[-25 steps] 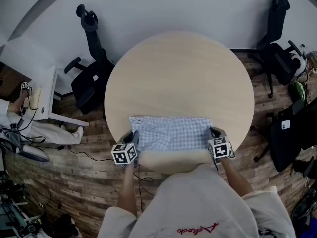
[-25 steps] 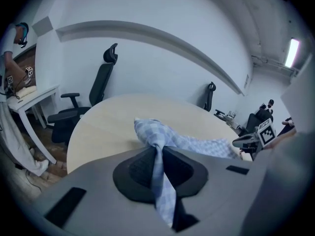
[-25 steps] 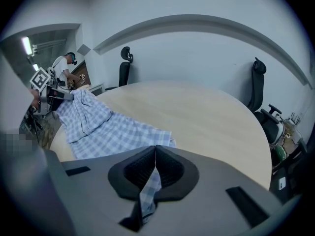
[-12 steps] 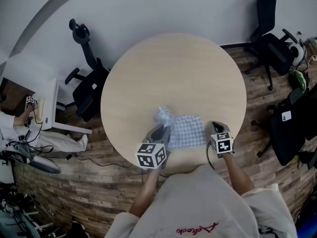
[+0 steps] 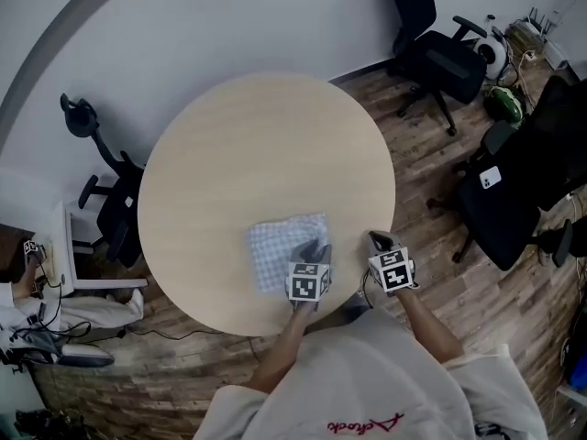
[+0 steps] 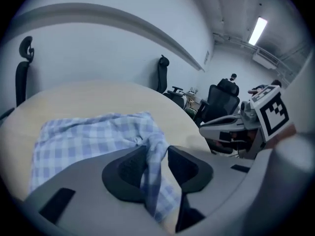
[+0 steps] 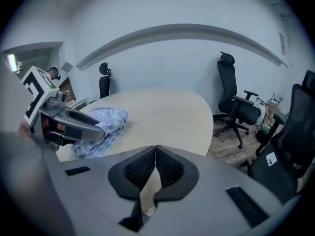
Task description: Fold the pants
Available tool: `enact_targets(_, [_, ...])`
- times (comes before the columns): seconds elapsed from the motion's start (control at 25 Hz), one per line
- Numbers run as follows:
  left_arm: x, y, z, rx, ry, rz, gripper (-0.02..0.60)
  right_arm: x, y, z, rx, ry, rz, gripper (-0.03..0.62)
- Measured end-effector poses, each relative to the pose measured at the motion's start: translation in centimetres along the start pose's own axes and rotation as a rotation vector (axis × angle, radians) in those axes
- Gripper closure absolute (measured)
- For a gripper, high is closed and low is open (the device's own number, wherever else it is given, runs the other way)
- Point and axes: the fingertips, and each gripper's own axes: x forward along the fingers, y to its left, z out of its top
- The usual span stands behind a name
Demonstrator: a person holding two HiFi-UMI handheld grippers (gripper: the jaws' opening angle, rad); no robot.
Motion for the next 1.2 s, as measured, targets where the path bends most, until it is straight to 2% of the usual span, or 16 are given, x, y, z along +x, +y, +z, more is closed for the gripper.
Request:
enact_targets(0.04, [0.2,-0.8,0.3,0.027,0.002,-0.009,0.408,-0.2,-0.5,-0.1,0.006,-0.003,-0.003,0.565])
enact_targets(0.08, [0.4,-1.7,0.5,0.045,0.004,-0.020,0.275,-0.2,-1.0,-0.2,0.010,-0.006,-0.003,0.565])
enact_targets(0.28, [0.3,-5.7,0.2,0.057,-0.005,-0.099,0.259,0.2,-0.6,0.3,-0.012,-0.028,0.046,0.565])
enact_targets(0.4, [-1.3,-6.7,1.3,0.048,-0.079,-0.152,0.259,0.7,0.7,1.7,-0.033,-0.056,0.092,0.565])
enact_targets(0.52, [-3.7,-5.9,2.9,0.058,-0.181,-0.110,0.262,1.1,2.3,3.0,-0.044,-0.085,0.141,0.565])
enact_targets(0.56, [-4.6,-5.2,3.3,0.071,-0.212,-0.078,0.270,1.1,2.7,3.4,-0.044,-0.099,0.158,0.565])
enact_targets(0.6, [-5.6,-4.4,3.5,0.082,-0.241,-0.040,0.331,1.1,3.2,3.8,-0.041,-0.116,0.176,0.565])
enact_targets(0.68, [-7.7,-2.5,3.5,0.079,-0.285,0.033,0.525,0.6,4.3,4.5,-0.027,-0.149,0.210,0.565])
enact_targets(0.92, [-11.7,1.9,2.1,0.025,-0.322,0.114,0.549,-0.7,7.9,6.1,-0.043,-0.190,0.258,0.565])
enact_targets(1.2, [-15.3,2.4,-0.6,0.007,-0.368,0.114,0.549,-4.1,12.5,5.8,-0.115,-0.227,0.271,0.565])
